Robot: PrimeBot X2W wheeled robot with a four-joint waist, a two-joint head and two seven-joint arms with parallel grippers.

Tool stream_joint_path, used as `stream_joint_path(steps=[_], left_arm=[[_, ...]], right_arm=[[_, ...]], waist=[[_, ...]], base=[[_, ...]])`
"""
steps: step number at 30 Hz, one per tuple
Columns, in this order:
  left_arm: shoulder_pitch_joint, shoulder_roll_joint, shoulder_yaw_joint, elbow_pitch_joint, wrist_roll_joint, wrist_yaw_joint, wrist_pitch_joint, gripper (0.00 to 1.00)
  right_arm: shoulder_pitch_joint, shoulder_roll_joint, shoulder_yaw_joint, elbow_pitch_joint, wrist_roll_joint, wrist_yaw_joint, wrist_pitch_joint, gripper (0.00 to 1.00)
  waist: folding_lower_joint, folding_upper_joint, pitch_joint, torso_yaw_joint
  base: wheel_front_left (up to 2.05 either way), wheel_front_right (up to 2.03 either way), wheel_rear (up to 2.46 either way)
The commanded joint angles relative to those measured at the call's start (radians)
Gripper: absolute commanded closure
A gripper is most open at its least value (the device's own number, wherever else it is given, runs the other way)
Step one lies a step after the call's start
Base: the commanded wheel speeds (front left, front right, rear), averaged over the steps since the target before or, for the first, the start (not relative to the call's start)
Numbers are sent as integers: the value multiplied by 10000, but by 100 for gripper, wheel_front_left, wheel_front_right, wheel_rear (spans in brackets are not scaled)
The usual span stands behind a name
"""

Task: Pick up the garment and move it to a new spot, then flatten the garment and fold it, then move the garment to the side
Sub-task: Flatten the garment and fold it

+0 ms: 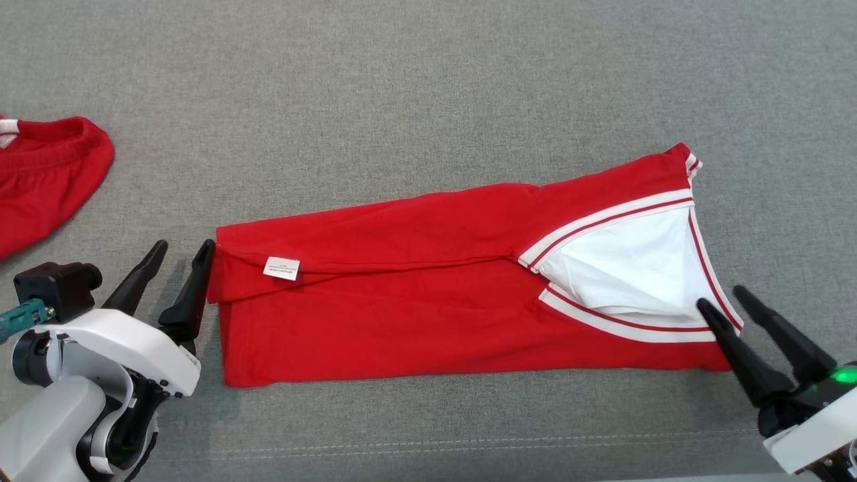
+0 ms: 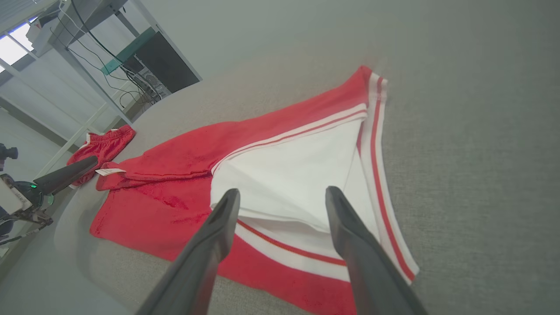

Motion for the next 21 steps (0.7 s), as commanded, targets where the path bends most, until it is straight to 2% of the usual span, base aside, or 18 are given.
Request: stream_joint_path(steps=[1, 3, 6, 10, 16, 21], left_arm=[[81, 409, 540, -169, 253, 225, -114, 0], [216, 380, 943, -424, 935, 839, -142, 0], [621, 89, 1919, -1082, 2096, 1654, -149, 0], [1421, -394, 2914, -1980, 3456, 2370, -152, 0], [2700, -999, 3832, -2913, 4939, 2804, -153, 0], [3741, -1472, 4270, -3147, 5695, 2685, -153, 0]], right_arm=[[398, -240, -246, 61, -259, 0, -121, 0], [492, 76, -875, 409, -842, 0, -136, 0], [556, 908, -2055, 858, -1944, 0, -143, 0], [544, 2110, -3384, 1221, -3495, 0, -146, 0], [539, 3678, -4994, 1641, -5821, 0, 200, 0], [916, 4507, -5575, 1596, -6969, 0, 611, 0]], waist=[[0, 0, -169, -22], [0, 0, -354, -8], [0, 0, -658, 24], [0, 0, -1088, 85], [0, 0, -1745, 235], [0, 0, -2257, 437]], base=[[0, 0, 0], [0, 0, 0], [0, 0, 0], [0, 0, 0], [0, 0, 0], [0, 0, 0]])
